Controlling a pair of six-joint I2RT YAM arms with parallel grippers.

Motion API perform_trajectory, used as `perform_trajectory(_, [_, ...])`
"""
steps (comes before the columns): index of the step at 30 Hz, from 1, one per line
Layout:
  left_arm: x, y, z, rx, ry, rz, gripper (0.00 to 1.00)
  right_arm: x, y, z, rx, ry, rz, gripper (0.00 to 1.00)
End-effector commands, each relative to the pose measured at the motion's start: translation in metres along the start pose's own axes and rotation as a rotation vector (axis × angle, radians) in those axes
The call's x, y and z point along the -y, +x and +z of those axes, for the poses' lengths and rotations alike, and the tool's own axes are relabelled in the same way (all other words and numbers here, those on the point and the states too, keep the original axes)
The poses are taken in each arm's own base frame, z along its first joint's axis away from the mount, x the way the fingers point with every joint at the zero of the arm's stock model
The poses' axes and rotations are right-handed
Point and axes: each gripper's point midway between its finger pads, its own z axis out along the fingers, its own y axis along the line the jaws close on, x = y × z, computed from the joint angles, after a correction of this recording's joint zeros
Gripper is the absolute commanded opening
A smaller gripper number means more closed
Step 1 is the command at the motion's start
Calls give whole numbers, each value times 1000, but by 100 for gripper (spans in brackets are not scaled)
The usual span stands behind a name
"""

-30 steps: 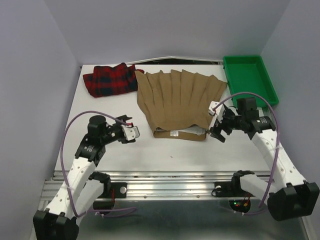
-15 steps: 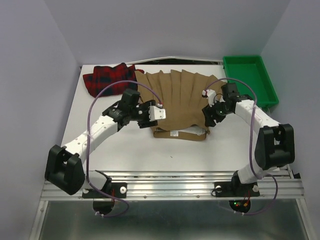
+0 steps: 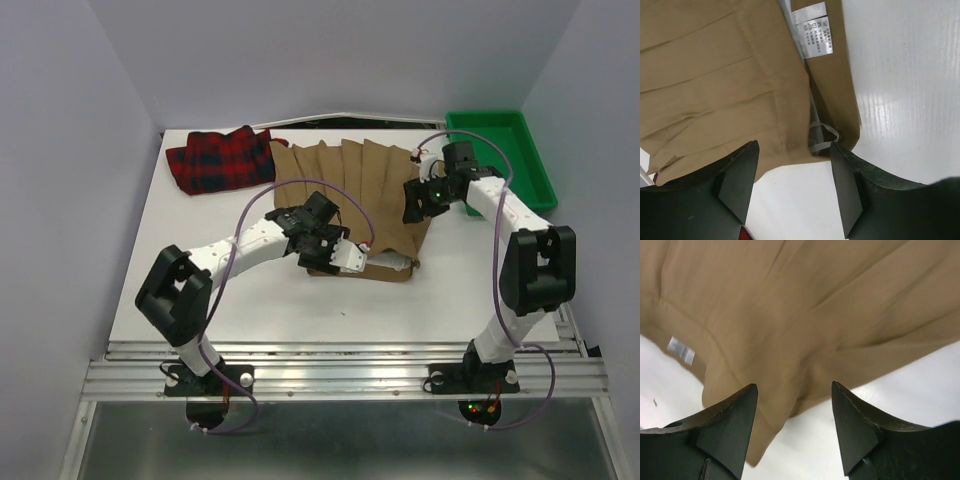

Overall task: Fold and stack the skirts
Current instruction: Flatten the skirt out

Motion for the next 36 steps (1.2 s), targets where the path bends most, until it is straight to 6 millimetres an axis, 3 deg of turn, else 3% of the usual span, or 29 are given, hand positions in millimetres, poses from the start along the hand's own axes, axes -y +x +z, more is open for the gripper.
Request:
perform_trajectory(1, [-11,-5,-2,-57,1,59,70,22,-31,13,57,50,38,66])
perform_trajectory(2, [-11,-6,-1,-63,4,64,71,28,-37,17,64,69,34,66])
perform_trajectory(8, [-17,0,16,-127,-39,80,69,64,-9,56,-43,164,65,63])
perform_trajectory(10, [-14,6,22,-158,-34,86,58,70,-1,61,-65,184,68,64])
perform_trajectory(11, [-16,9,22,-176,-47,79,40,72,1,63,-72,190,56,64])
perform_trajectory(13, [-18,11,20,-189,-64,64,22,73,3,61,-78,200,38,66])
perform_trajectory(14, [-18,12,16,-198,-75,40,4,72,-2,54,-61,207,25,67])
perform_trajectory(15, [-22,8,5,-178,-102,26,0,70,-4,47,-54,213,14,68])
perform_trajectory(17, [-16,7,-5,-160,-118,-8,0,64,-12,26,-24,228,-28,71])
perform_trajectory(20, [10,4,-19,-95,-91,-36,0,54,1,2,-66,237,-51,73])
perform_trajectory(21, [15,3,-26,-79,-105,-37,0,45,9,-13,-89,234,-43,73])
perform_trajectory(22, [29,9,-22,-85,-80,-44,0,39,18,-18,-109,228,-20,72])
perform_trajectory(24, [33,11,-19,-77,-90,-63,0,28,46,-26,-183,204,47,66])
perform_trajectory(27, [44,13,-6,-66,-62,-110,0,-1,81,-20,-282,84,183,64])
perform_trajectory(32, [41,4,6,-23,-57,-173,0,-6,104,-4,-306,-99,516,67])
perform_trajectory(36, [41,3,11,-16,-54,-194,0,-1,120,9,-300,-213,642,66])
